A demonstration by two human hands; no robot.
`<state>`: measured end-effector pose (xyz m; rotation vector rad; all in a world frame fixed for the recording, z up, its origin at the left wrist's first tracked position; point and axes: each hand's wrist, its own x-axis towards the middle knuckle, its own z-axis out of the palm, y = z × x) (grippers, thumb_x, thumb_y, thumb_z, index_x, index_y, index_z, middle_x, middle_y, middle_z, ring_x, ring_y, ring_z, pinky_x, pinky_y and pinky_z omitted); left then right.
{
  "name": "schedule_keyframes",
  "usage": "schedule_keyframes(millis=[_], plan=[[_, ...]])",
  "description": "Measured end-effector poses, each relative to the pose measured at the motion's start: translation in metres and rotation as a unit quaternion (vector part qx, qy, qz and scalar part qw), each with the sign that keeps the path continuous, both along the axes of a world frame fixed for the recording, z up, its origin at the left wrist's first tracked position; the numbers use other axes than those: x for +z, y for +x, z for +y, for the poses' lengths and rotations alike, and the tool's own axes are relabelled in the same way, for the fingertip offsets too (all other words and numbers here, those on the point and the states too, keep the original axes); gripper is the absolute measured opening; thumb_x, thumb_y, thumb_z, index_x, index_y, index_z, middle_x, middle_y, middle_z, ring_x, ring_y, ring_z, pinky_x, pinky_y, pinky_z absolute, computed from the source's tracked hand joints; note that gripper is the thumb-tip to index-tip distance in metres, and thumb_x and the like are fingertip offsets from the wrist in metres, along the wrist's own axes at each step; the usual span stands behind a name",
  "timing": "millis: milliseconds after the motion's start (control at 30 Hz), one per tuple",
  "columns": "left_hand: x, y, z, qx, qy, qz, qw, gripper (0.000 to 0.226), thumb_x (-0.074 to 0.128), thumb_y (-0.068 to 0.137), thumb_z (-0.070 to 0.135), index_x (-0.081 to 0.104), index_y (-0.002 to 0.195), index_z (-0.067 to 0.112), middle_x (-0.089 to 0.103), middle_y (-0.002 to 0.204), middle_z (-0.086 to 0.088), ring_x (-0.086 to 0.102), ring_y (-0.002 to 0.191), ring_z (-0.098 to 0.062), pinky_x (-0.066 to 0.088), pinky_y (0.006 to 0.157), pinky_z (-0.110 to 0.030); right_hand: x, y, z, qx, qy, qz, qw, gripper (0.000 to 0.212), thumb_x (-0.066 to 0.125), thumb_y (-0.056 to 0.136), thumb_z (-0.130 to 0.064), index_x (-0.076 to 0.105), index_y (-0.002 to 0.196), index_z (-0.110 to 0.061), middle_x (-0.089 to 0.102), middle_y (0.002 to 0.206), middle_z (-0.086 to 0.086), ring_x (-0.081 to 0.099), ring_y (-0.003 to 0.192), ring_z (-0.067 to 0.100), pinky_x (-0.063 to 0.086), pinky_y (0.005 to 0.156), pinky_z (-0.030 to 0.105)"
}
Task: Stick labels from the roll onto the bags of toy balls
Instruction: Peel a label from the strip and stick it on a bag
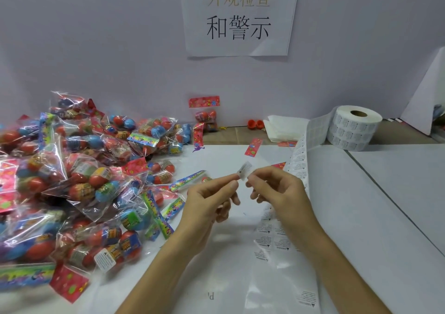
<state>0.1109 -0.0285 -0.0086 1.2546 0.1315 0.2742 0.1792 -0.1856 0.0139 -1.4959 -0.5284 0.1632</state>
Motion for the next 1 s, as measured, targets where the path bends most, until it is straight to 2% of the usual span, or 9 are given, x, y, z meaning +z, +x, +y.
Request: schedule_keyframes(millis=[333,500,667,700,767,800,833,900,1000], plan=[[-0.005,-0.001,-0.010,-0.042,0.047,-0.006,0.998,0.029,0.073,0.087,0.029,0.080,0.115,0.024,0.069,0.073,-0.007,0.041,0.053,-0.013,0.033,0.048,-0.021,-0.006,0.005,-0.002,0.026,0.066,0.173,0.982,0.007,0.070,0.087,-0.019,0.075,0.088,-0.014,0.066,0.080,0.003,0.058,0.066,0.013,0.048,0.070,0.027],[-0.006,0.001,-0.015,-0.007,0.064,-0.017,0.998,0.030,0.065,0.098,0.011,0.080,0.111,0.033,0.070,0.073,-0.009,0.041,0.054,-0.016,0.034,0.048,-0.022,-0.004,0.008,-0.005,0.067,0.084,0.248,0.963,0.028,0.073,0.079,-0.025,0.071,0.102,-0.009,0.065,0.084,0.004,0.058,0.066,0.012,0.047,0.070,0.026],[-0.008,0.003,-0.021,0.025,0.152,-0.047,0.987,0.040,0.064,0.093,0.013,0.077,0.111,0.047,0.072,0.070,-0.003,0.043,0.051,-0.013,0.038,0.051,-0.020,-0.005,0.010,-0.007,0.032,0.107,0.239,0.965,0.017,0.073,0.076,-0.021,0.070,0.088,-0.010,0.061,0.075,0.003,0.055,0.064,0.010,0.049,0.065,0.021],[-0.009,0.003,-0.021,0.061,0.236,-0.062,0.968,0.041,0.064,0.091,0.014,0.075,0.114,0.046,0.072,0.068,0.001,0.047,0.052,-0.012,0.040,0.054,-0.018,-0.005,0.010,-0.008,0.017,0.116,0.227,0.967,0.016,0.074,0.076,-0.020,0.070,0.087,-0.009,0.060,0.073,0.002,0.054,0.064,0.009,0.049,0.063,0.019],[-0.009,-0.001,-0.017,0.158,0.449,-0.121,0.871,0.043,0.063,0.089,0.006,0.074,0.122,0.032,0.068,0.069,0.007,0.053,0.059,-0.013,0.043,0.062,-0.018,-0.005,0.010,-0.008,0.001,0.139,0.211,0.968,0.019,0.073,0.077,-0.017,0.069,0.092,-0.006,0.060,0.071,0.001,0.054,0.062,0.008,0.050,0.060,0.016],[-0.009,-0.003,-0.013,0.214,0.516,-0.142,0.817,0.041,0.063,0.087,0.002,0.075,0.121,0.023,0.067,0.072,0.006,0.055,0.064,-0.014,0.044,0.064,-0.022,-0.005,0.010,-0.008,-0.002,0.150,0.210,0.966,0.018,0.072,0.079,-0.015,0.068,0.093,-0.004,0.060,0.071,0.001,0.054,0.061,0.008,0.050,0.059,0.016],[-0.007,-0.005,-0.007,0.262,0.545,-0.134,0.785,0.037,0.064,0.086,0.001,0.076,0.118,0.018,0.068,0.077,0.005,0.057,0.070,-0.017,0.047,0.066,-0.027,-0.006,0.010,-0.008,-0.006,0.152,0.208,0.966,0.014,0.071,0.083,-0.012,0.067,0.094,-0.004,0.061,0.071,0.001,0.053,0.060,0.008,0.049,0.059,0.016],[-0.002,-0.008,0.007,0.337,0.542,-0.049,0.769,0.030,0.066,0.090,0.007,0.073,0.116,0.020,0.073,0.090,0.003,0.061,0.078,-0.019,0.048,0.066,-0.031,-0.005,0.009,-0.008,-0.020,0.123,0.192,0.974,0.004,0.067,0.090,-0.006,0.067,0.094,-0.006,0.063,0.075,0.004,0.054,0.060,0.011,0.049,0.059,0.017],[-0.001,-0.008,0.024,0.296,0.547,0.175,0.764,0.036,0.058,0.098,0.038,0.057,0.132,0.027,0.065,0.118,0.003,0.064,0.097,-0.024,0.040,0.072,-0.033,-0.005,0.007,-0.007,-0.026,0.052,0.152,0.987,0.015,0.065,0.092,-0.002,0.066,0.105,-0.010,0.069,0.082,0.008,0.060,0.064,0.016,0.053,0.063,0.022]])
